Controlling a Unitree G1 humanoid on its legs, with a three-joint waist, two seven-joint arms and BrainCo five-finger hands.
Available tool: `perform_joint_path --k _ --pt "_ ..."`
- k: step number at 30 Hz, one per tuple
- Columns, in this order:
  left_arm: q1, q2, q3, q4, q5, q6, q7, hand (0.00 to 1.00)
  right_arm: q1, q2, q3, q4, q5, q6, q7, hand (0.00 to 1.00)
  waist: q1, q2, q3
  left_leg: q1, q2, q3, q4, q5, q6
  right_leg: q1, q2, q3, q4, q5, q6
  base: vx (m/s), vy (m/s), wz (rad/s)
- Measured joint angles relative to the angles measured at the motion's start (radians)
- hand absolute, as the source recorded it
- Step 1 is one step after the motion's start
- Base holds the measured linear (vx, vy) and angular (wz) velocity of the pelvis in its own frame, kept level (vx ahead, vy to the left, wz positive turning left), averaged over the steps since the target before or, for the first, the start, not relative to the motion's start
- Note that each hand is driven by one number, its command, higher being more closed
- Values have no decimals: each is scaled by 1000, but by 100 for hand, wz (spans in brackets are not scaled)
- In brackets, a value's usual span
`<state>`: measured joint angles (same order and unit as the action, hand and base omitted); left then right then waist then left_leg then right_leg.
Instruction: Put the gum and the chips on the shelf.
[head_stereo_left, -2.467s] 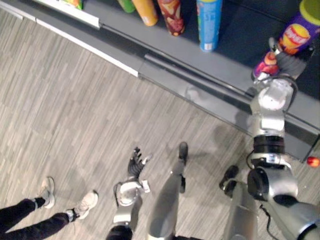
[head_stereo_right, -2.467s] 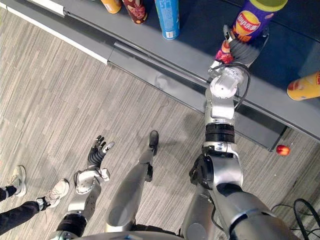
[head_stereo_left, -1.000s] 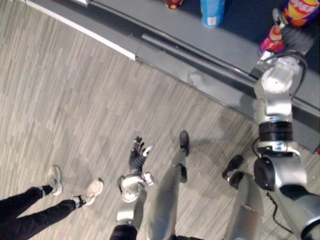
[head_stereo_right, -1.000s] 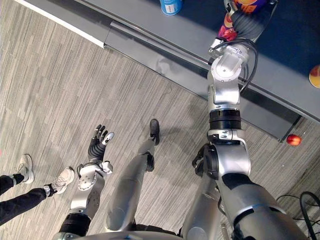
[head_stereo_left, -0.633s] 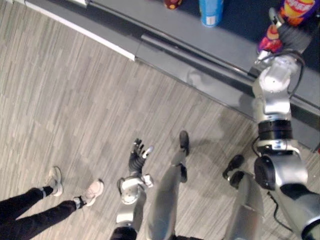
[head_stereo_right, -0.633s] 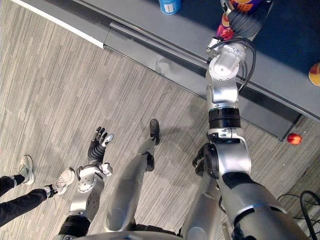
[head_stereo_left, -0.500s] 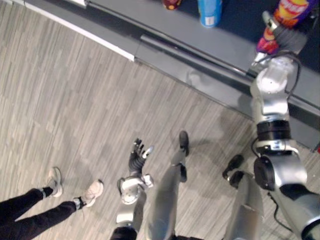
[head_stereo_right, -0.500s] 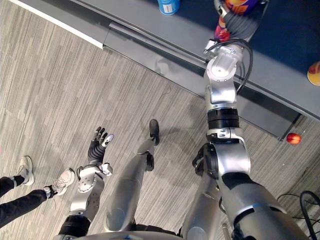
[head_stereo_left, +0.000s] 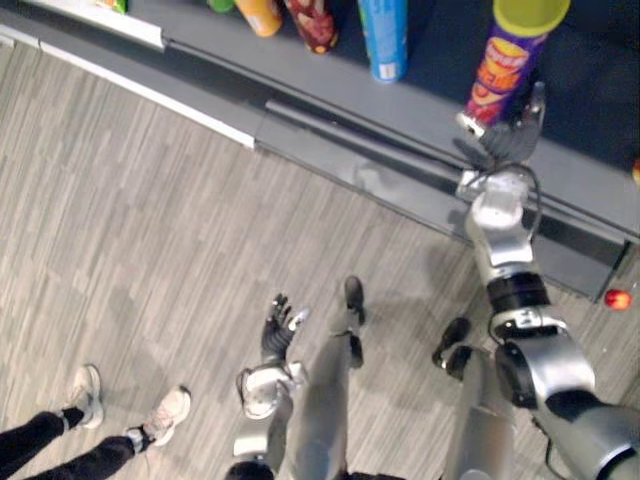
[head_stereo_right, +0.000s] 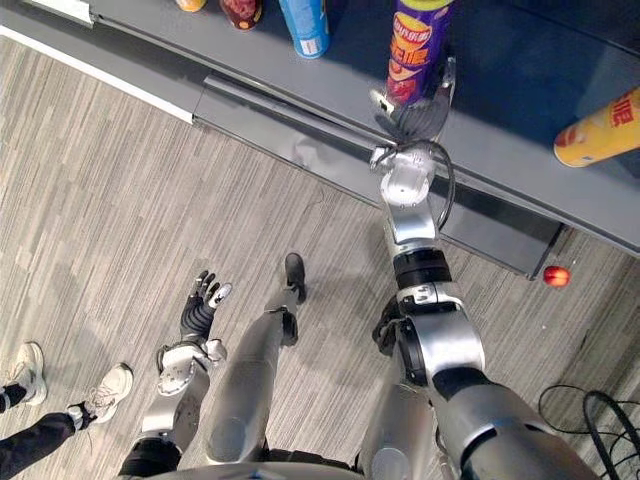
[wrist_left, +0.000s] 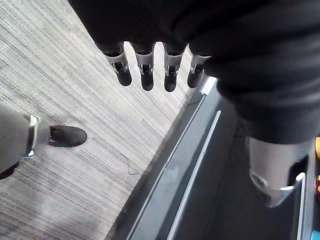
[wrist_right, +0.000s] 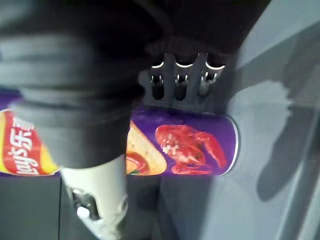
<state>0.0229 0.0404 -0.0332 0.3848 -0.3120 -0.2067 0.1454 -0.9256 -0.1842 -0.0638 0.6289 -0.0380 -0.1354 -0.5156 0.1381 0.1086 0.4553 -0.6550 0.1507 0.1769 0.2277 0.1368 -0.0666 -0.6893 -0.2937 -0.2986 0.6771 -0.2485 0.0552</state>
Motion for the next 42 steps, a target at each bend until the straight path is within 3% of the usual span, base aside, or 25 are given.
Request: perform_joint_path --k 5,15,17,19,24,29,32,37,38,42 --pt "1 0 -2 74 2 4 -9 0 79 8 4 30 0 0 15 0 -6 -17 -2 75 12 2 -29 0 -5 78 21 -7 -39 5 0 51 -74 -7" --pt "-5 14 59 374 70 23 -77 0 443 129 -12 74 -1 -1 160 0 -57 -81 -43 329 39 37 -100 -27 -35 336 82 9 -185 26 15 93 -49 -15" --pt "-13 17 96 460 103 36 -84 0 524 121 -37 105 -2 -1 193 0 -60 -81 -87 349 44 34 -114 -28 -36 367 98 10 -232 42 19 89 8 -13" --pt "-14 34 145 561 137 59 -112 0 619 105 -47 130 -1 -1 245 0 -83 -88 -143 387 43 36 -160 -25 -37 415 119 13 -308 70 28 106 45 -9" --pt "24 64 208 641 138 87 -168 0 834 91 -44 129 -3 -4 374 0 -111 -120 -238 503 18 75 -251 -23 -36 522 129 35 -442 112 56 110 73 -17" --pt "70 59 265 665 183 89 -193 0 1019 93 -49 156 -7 -6 469 0 -121 -127 -321 600 -10 113 -323 -21 -33 601 132 63 -525 137 73 132 57 -17" --pt "85 52 307 683 202 90 -194 0 1054 110 -99 253 -2 -7 502 0 -139 -128 -356 616 -17 112 -323 -30 -34 627 129 65 -551 142 78 86 23 -6" --pt "91 28 397 712 206 101 -195 0 1079 125 -281 467 24 -1 523 0 -140 -127 -372 669 -17 120 -328 -50 -36 684 133 75 -581 147 79 50 14 -10" --pt "102 -9 516 733 167 109 -188 0 1110 153 -425 549 176 31 510 0 -140 -117 -393 685 -17 135 -330 -59 -36 698 134 87 -598 154 80 45 24 -19" --pt "114 -31 561 733 157 111 -178 0 1114 160 -451 564 250 38 501 0 -140 -114 -409 700 -19 142 -330 -70 -34 720 134 87 -619 160 80 36 13 -6"
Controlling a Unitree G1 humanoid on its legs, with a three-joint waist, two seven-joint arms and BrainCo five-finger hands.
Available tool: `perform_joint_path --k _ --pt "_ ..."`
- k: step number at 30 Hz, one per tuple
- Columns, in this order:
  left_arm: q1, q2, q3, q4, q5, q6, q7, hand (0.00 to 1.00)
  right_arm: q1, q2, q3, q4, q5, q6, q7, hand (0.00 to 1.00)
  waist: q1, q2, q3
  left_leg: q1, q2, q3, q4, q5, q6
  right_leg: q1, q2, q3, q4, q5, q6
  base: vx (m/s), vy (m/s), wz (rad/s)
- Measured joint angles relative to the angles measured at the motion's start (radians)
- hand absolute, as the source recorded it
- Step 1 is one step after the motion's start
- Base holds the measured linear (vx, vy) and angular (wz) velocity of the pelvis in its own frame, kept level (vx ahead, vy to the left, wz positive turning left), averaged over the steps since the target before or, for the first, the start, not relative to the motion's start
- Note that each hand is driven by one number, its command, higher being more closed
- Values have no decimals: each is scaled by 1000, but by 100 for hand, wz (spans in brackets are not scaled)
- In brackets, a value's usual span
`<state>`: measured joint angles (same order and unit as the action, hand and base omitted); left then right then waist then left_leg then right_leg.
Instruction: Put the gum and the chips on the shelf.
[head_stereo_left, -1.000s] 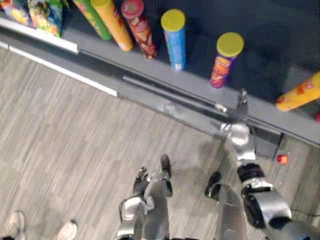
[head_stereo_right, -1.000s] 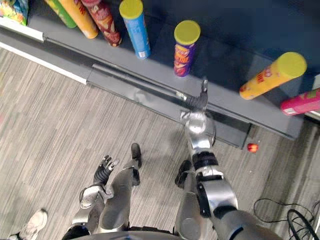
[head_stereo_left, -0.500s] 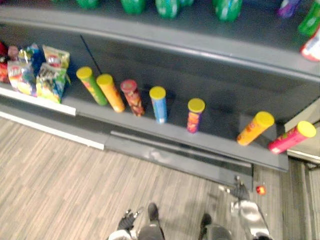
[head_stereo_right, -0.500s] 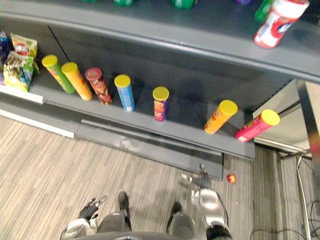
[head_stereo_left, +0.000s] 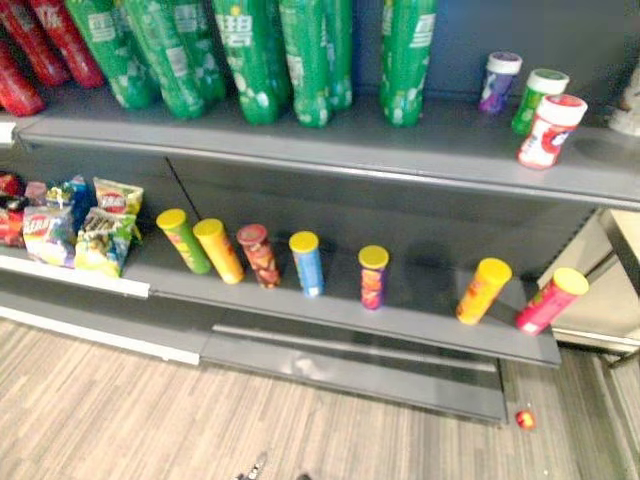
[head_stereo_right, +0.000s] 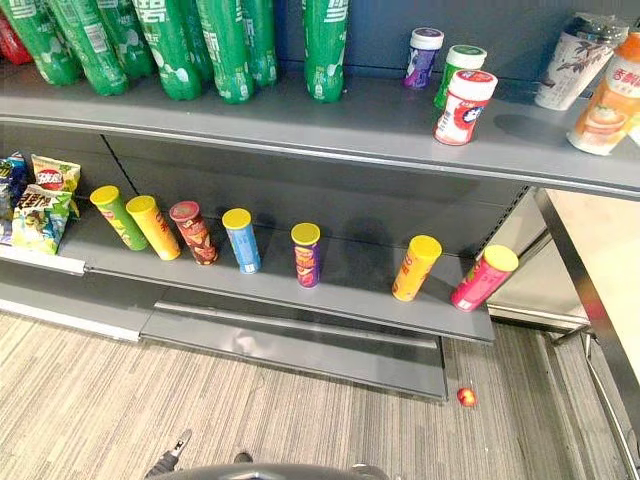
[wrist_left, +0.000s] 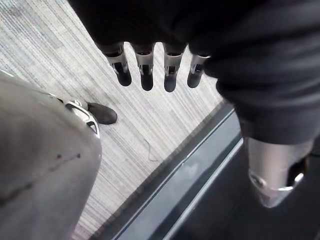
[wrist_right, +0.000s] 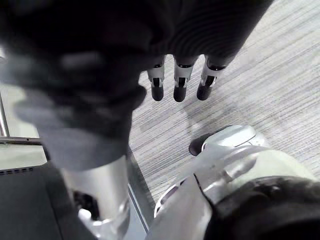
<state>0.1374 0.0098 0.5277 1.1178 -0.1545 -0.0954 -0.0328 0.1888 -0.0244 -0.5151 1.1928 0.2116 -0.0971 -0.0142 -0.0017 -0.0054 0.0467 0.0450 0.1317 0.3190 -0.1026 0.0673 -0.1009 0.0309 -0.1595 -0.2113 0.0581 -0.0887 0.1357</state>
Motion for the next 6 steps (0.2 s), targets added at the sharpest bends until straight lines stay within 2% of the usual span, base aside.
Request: perform_joint_path --k 6 --pt "12 -6 -6 1 -2 0 7 0 -3 13 -46 7 56 5 0 0 0 3 -11 10 0 2 0 -8 -3 16 1 -1 -14 0 0 46 4 -1"
